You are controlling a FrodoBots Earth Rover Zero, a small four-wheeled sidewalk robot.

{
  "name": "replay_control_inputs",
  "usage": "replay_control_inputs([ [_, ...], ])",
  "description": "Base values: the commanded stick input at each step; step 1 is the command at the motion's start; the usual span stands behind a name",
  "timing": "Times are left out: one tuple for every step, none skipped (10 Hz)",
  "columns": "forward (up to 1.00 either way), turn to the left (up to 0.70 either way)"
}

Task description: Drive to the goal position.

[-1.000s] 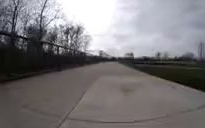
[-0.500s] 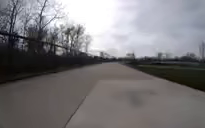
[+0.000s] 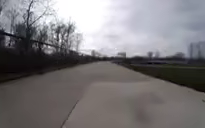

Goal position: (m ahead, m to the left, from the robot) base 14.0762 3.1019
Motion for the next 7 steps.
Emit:
replay_control_inputs([
  [1.0, 0.0],
  [1.0, 0.0],
  [1.0, 0.0],
  [1.0, 0.0],
  [1.0, 0.0],
  [1.0, 0.0],
  [1.0, 0.0],
])
